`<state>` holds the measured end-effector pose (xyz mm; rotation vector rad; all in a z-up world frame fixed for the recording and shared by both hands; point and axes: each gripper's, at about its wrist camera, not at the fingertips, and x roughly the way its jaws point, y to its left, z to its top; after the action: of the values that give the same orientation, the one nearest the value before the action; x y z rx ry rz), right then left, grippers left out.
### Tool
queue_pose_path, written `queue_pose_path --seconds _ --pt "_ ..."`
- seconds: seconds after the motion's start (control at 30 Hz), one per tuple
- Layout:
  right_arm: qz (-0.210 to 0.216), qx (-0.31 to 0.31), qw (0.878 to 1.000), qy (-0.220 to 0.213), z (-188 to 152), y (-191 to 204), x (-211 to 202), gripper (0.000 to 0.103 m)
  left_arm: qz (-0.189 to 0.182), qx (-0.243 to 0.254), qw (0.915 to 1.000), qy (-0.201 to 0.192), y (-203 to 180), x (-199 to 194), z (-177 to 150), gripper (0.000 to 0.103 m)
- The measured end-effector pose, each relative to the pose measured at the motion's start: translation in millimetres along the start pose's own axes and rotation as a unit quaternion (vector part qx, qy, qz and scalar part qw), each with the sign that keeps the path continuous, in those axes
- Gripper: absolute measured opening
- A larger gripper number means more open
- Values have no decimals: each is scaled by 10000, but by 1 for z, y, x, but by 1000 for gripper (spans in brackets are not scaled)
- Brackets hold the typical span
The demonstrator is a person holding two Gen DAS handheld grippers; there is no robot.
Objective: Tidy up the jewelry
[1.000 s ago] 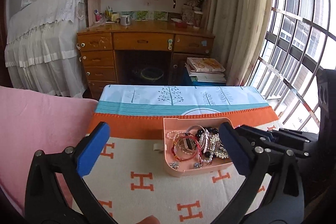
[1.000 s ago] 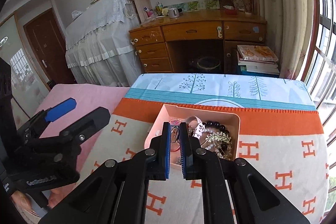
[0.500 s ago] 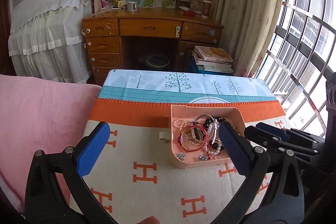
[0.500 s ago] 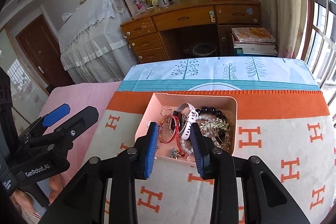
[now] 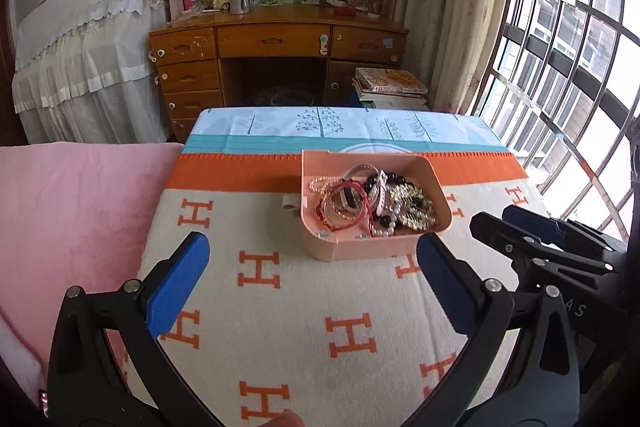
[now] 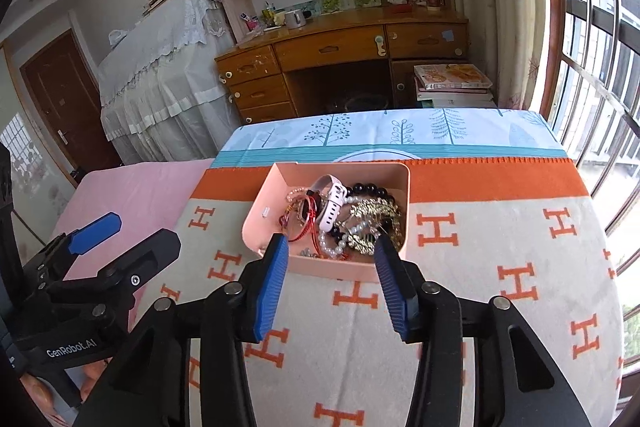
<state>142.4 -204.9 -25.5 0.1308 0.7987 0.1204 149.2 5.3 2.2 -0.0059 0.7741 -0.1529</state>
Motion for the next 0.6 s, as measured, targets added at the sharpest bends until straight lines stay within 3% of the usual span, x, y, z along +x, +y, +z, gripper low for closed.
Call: queue_pose_path --seconds 0.2,0.43,0.6 --pt "-94 67 9999 50 -56 -13 -25 53 -21 53 9996 265 -17 -10 -49 103" --pt "-323 150 9993 66 -116 -21 -65 63 -18 -145 9988 462 -37 -36 -96 103" --pt "-236 347 9991 33 -149 -30 -93 70 143 -135 9991 386 -48 -61 -119 103"
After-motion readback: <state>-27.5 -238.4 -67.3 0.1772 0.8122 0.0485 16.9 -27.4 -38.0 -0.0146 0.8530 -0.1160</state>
